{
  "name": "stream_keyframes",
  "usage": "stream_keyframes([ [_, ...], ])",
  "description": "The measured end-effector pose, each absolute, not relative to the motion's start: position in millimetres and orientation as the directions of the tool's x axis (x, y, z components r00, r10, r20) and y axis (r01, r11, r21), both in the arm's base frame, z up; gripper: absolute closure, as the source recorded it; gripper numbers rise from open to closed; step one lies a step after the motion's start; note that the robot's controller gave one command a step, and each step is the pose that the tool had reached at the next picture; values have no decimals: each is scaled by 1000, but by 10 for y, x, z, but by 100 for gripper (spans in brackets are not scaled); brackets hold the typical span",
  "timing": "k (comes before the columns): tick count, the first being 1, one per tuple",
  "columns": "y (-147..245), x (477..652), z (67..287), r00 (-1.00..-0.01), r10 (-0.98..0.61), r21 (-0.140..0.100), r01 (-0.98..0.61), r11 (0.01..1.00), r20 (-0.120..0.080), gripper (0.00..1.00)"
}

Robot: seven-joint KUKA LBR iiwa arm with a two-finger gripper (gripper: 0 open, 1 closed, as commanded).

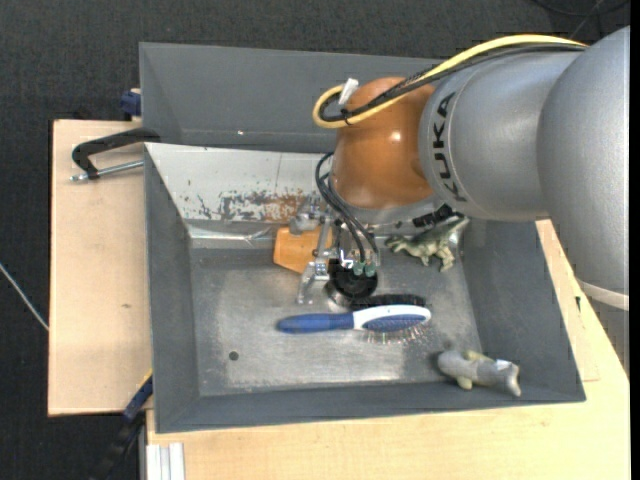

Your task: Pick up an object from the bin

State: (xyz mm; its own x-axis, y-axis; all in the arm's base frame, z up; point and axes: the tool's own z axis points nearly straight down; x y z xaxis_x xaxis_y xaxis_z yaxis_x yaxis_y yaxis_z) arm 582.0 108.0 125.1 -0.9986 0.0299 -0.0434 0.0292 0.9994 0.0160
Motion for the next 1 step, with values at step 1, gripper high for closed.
stream_keyframes([
  [1,966,5879,1226,-996,-68,11,-69,998,-50,0],
])
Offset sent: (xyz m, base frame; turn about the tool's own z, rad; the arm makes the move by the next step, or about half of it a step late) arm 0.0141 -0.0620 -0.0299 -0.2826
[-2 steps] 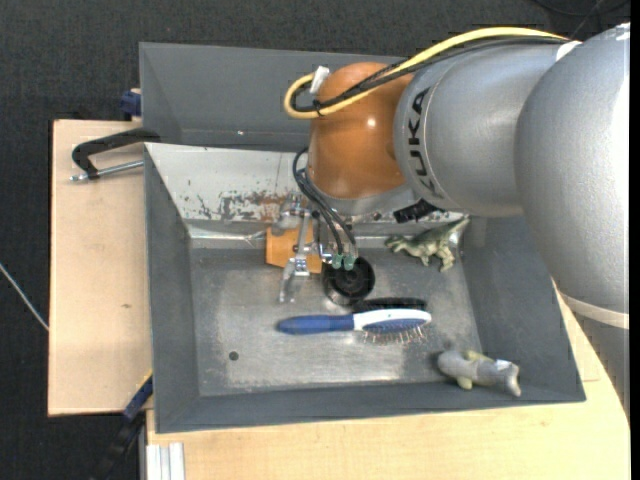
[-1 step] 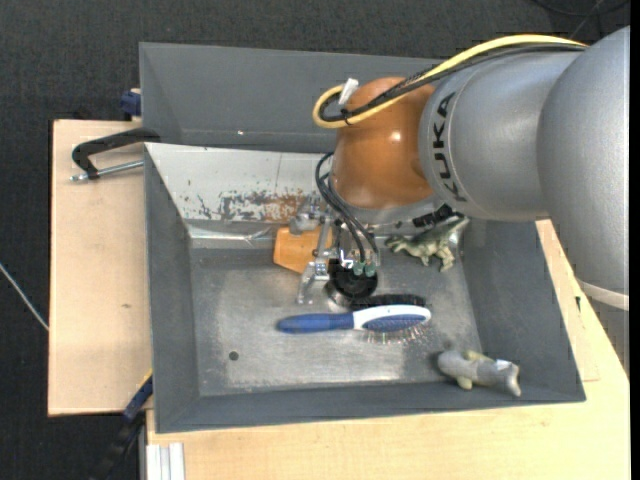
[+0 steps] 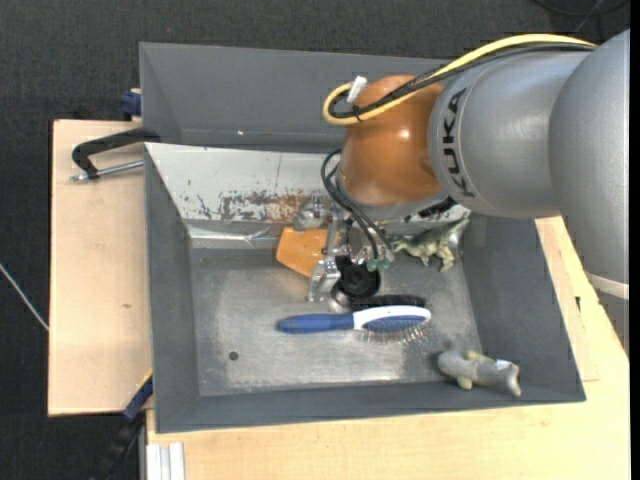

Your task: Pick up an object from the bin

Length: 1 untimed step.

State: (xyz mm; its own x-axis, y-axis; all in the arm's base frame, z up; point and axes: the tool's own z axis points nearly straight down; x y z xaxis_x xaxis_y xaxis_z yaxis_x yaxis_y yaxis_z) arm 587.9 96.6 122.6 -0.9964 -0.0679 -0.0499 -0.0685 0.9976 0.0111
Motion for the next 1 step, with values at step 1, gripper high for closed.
stream_keyframes([
  [1,845,5755,1085,-995,-101,3,-101,995,-7,0],
])
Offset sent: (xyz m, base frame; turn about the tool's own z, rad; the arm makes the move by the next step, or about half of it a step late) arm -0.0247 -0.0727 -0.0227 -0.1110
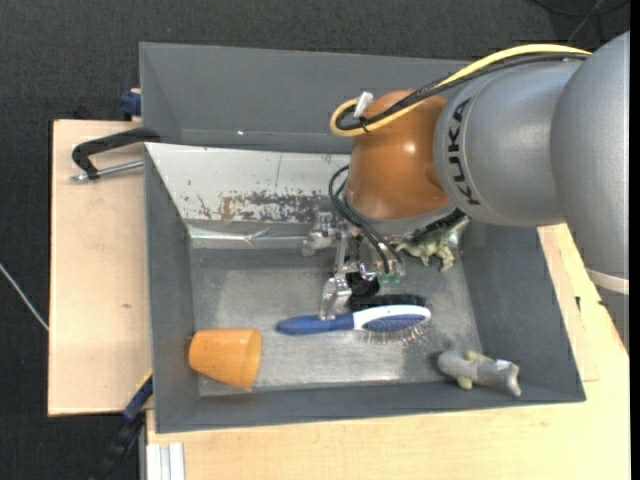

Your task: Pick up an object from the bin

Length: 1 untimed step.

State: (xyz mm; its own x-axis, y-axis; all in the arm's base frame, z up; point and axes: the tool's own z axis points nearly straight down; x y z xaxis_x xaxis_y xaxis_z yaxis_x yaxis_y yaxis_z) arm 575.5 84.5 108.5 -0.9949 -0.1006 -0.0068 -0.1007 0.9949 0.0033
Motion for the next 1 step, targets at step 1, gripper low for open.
stream_keyframes([
  [1,384,5125,1011,-988,-157,-1,-157,988,4,0],
])
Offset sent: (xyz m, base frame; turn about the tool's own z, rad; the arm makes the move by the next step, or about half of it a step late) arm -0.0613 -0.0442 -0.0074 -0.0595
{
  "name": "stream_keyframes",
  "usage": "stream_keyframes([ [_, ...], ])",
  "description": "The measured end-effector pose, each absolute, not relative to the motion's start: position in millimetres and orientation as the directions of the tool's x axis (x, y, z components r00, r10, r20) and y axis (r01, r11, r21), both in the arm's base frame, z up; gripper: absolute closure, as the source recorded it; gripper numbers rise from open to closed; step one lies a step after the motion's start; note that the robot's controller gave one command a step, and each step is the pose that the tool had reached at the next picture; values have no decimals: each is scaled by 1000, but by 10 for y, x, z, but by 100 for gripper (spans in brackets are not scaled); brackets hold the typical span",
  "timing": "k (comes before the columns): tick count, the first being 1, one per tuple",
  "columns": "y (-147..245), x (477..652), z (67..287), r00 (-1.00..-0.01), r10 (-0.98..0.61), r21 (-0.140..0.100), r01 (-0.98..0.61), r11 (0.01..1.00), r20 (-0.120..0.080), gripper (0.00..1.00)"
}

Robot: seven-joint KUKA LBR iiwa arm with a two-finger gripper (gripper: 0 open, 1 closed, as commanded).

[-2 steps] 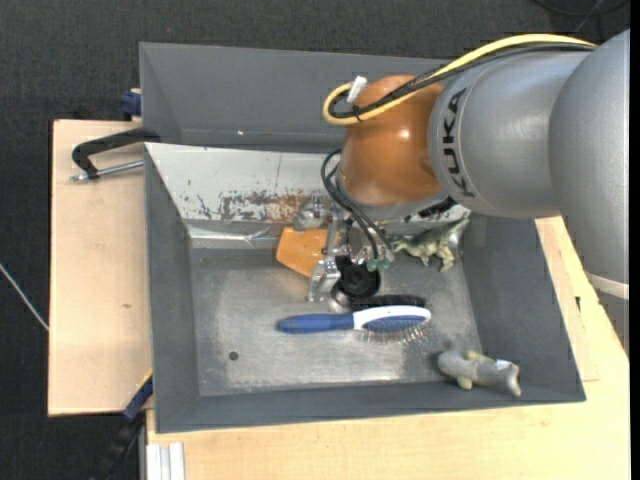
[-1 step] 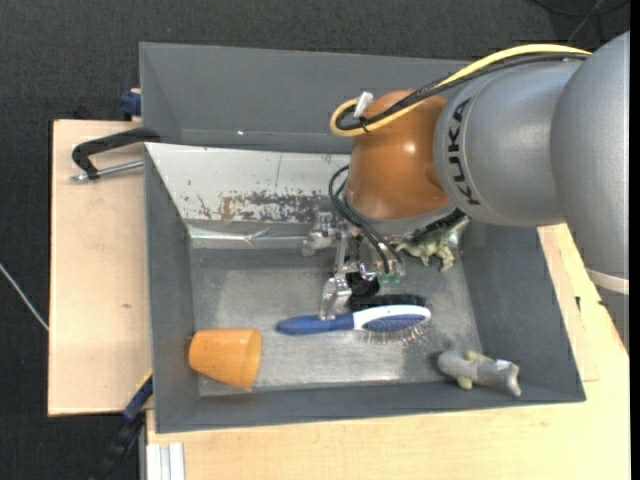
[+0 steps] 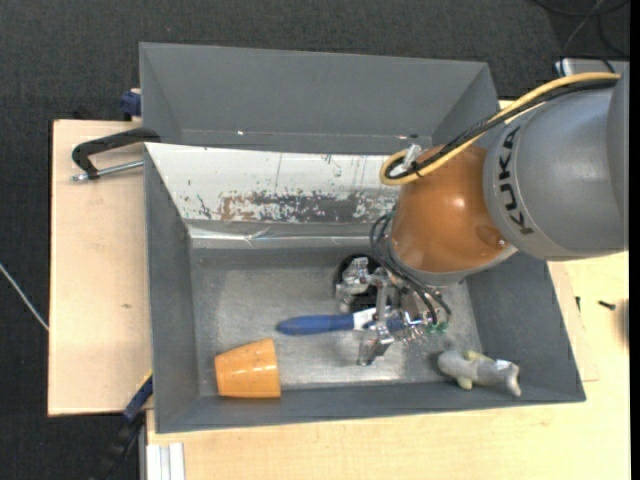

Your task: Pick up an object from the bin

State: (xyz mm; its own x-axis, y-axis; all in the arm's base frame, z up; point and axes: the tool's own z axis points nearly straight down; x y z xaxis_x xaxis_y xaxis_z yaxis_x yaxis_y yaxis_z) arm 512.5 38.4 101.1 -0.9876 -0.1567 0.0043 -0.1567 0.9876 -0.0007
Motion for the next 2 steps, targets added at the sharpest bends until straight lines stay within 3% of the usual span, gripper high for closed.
stream_keyframes([
  [1,413,5157,1025,-987,-158,1,-158,987,-5,100],
  [2,253,5096,2481,-950,-313,-3,-313,950,-12,100],
])
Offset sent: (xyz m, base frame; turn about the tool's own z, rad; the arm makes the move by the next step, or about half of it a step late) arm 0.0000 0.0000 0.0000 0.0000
